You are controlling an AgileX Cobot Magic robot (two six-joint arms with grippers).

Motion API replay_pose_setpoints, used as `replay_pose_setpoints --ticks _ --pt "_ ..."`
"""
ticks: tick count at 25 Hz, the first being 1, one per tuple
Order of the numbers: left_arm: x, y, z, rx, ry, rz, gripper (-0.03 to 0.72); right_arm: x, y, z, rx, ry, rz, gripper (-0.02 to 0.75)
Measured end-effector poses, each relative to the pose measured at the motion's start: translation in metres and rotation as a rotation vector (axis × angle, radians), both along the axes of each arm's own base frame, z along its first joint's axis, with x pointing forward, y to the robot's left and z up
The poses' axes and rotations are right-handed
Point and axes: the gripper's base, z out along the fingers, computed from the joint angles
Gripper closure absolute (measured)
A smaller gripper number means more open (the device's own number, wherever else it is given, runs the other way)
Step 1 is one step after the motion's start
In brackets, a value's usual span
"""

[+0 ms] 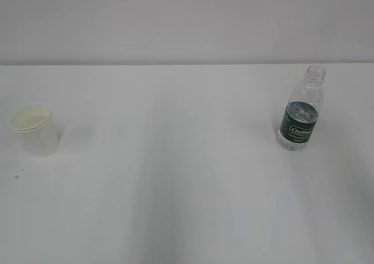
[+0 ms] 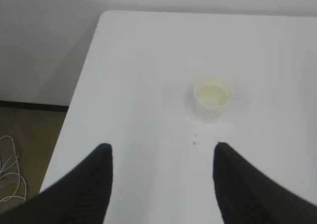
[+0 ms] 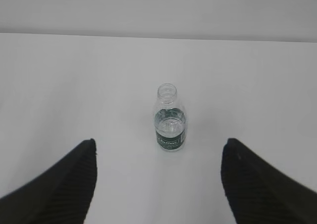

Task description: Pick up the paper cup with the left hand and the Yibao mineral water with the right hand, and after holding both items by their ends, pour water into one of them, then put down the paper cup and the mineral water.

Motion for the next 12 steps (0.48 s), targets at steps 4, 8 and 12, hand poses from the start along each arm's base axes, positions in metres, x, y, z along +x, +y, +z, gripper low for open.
replay_pose_setpoints --ticks 4,8,12 --pt "-0.007 0.002 0.002 -0.002 -0.041 0.006 0.238 0.0 -0.001 0.0 -0.014 0.001 -0.002 0.147" --pt "-0.006 0.001 -0.001 -0.002 -0.035 0.006 0.238 -0.008 -0.002 0.002 -0.043 -0.01 0.008 0.148" --pt "-0.004 0.001 0.001 -0.002 -0.06 0.0 0.239 -0.023 -0.004 0.006 -0.045 -0.045 0.009 0.161"
